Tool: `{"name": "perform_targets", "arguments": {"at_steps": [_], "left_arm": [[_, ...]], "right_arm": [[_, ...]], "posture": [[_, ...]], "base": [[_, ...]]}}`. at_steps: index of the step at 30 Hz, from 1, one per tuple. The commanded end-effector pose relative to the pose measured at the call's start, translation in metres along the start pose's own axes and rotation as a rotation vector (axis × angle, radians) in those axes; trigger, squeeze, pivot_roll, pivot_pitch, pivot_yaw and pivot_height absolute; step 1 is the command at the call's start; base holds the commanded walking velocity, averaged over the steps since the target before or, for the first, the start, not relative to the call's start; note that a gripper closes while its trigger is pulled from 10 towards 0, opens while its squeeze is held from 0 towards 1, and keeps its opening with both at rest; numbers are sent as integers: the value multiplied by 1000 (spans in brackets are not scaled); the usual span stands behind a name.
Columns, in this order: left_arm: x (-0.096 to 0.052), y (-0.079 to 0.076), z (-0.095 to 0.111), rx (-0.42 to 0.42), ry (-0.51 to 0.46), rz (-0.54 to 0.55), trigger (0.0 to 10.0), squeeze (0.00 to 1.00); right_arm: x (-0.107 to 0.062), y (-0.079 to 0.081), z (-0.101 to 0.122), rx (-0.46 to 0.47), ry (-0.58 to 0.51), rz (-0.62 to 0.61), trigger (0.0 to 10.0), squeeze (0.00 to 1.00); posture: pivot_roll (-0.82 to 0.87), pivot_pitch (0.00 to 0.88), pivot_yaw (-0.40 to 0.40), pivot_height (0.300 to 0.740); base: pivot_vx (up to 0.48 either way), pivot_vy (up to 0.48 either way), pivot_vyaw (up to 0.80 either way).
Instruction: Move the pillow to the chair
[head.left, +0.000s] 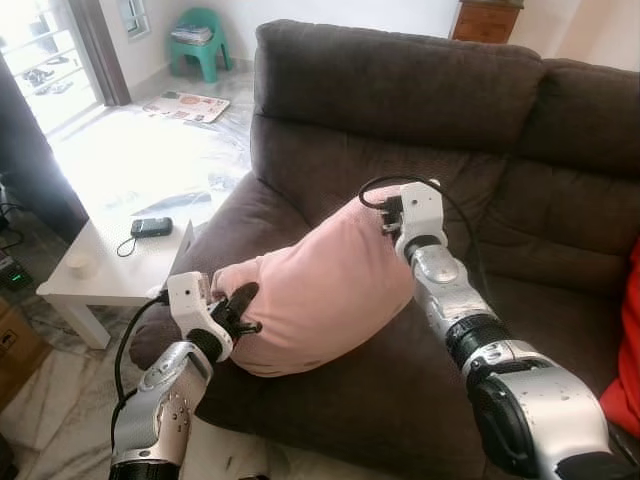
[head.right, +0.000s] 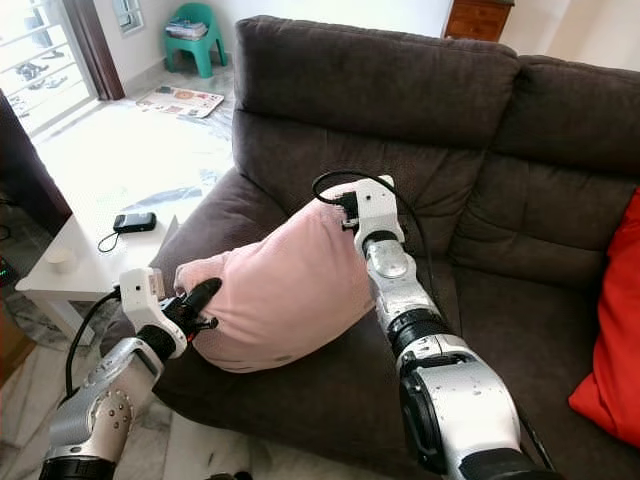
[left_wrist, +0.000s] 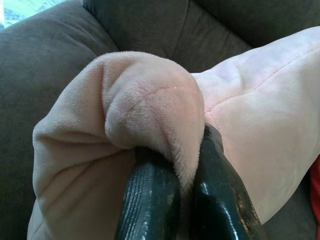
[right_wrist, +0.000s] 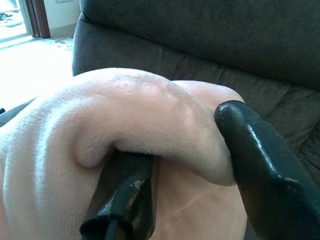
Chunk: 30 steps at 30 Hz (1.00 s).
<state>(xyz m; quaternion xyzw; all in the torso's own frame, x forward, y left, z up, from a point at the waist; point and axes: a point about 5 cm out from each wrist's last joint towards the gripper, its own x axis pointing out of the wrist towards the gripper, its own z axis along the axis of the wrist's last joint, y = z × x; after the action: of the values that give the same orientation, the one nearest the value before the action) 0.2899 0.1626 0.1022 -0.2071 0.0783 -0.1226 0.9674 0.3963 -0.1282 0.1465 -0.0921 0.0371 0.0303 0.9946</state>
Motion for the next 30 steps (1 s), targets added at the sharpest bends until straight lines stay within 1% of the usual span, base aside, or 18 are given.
{"name": "perform_targets", "arguments": {"at_steps": [1,8,16,17,18,19,20,21,22,23,25,27,30], "left_arm": [[0,2,-1,12,0,14,10000,0],[0,3,-1,19,0,16,10000,0],[2,4,-1,25,-6,24,10000,0],[2,6,-1,30,-12,40,10000,0],[3,8,0,33,-21,60,10000,0],[3,8,0,33,-21,60,10000,0],[4,10,2,35,-32,83,10000,0],[7,19,7,35,-59,155,10000,0],[7,19,7,35,-59,155,10000,0],[8,24,10,29,-70,181,10000,0],[9,25,12,34,-73,185,10000,0],[15,27,19,50,-85,183,10000,0],[21,29,25,82,-95,195,10000,0]], "right_arm": [[0,3,1,0,-1,9,10000,1000],[0,2,0,7,-2,8,10000,1000],[0,-3,2,6,-10,-23,10000,1000],[0,-4,2,0,-12,-34,10000,910],[0,-5,2,-3,-14,-38,10000,0],[0,-5,2,-3,-14,-38,10000,0],[0,-5,2,-4,-15,-39,10000,0],[-2,-5,-1,-3,-20,-41,10000,0],[-2,-5,-1,-3,-20,-41,10000,0],[-3,-5,-3,-3,-24,-41,10000,0],[-4,-6,-4,-1,-29,-42,10000,0],[-8,-8,-9,7,-59,-47,10000,0],[-14,-12,-17,5,-76,-53,10000,0]], "posture": [[99,34,-59,740],[99,27,-57,740],[99,27,-57,740],[98,26,-56,740],[98,26,-56,740],[98,26,-56,740],[98,26,-56,740],[98,26,-56,740],[98,26,-56,740],[95,28,-56,740],[93,31,-55,740],[91,33,-55,740],[89,34,-52,740]], "base": [[0,0,0],[0,0,0],[0,0,0],[0,0,0],[0,0,0],[0,0,0],[0,0,0],[0,0,0],[0,0,0],[0,0,0],[0,0,0],[0,0,0],[0,0,0]]}}
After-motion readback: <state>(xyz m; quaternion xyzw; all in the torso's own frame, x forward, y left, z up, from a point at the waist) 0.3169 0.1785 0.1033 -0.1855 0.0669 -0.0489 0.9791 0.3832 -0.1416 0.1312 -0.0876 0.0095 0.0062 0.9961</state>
